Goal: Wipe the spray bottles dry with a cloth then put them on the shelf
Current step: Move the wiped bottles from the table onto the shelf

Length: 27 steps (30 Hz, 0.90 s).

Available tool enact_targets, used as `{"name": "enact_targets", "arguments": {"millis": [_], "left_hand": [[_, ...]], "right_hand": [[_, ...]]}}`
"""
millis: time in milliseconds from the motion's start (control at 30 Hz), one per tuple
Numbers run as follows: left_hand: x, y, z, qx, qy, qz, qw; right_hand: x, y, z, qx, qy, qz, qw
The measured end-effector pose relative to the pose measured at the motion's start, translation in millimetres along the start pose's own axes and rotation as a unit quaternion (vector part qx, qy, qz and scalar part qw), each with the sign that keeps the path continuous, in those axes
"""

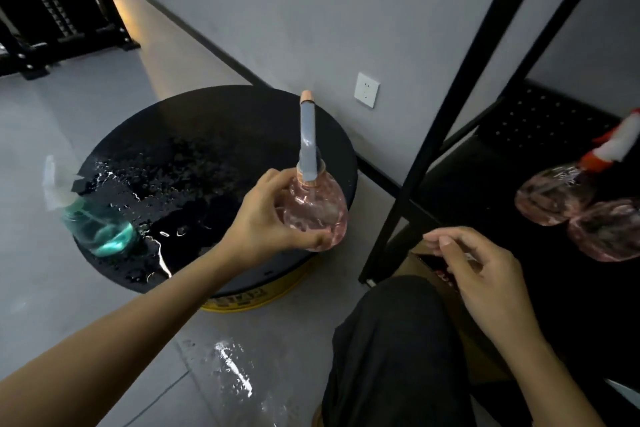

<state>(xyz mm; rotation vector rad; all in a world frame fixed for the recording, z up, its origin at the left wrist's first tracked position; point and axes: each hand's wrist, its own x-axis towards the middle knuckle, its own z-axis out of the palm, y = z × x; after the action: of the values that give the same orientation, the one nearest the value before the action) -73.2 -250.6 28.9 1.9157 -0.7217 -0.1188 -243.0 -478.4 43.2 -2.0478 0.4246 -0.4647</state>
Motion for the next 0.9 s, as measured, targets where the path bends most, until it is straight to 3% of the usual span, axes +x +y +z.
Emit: {"name": "enact_targets", "arguments": {"millis": [367, 900], "left_hand": [[30.4, 86.5, 97.4, -0.028, -0.110, 0.083, 0.990], [105.8, 100.4, 218.3, -0.004, -0.229, 0.100, 0.968]], "right_hand": [[-22.8, 27.7, -81.0, 0.000, 0.097, 0.027, 0.995], [-43.1, 59.8, -118.6, 0.006, 0.158, 0.056, 0.986]]}}
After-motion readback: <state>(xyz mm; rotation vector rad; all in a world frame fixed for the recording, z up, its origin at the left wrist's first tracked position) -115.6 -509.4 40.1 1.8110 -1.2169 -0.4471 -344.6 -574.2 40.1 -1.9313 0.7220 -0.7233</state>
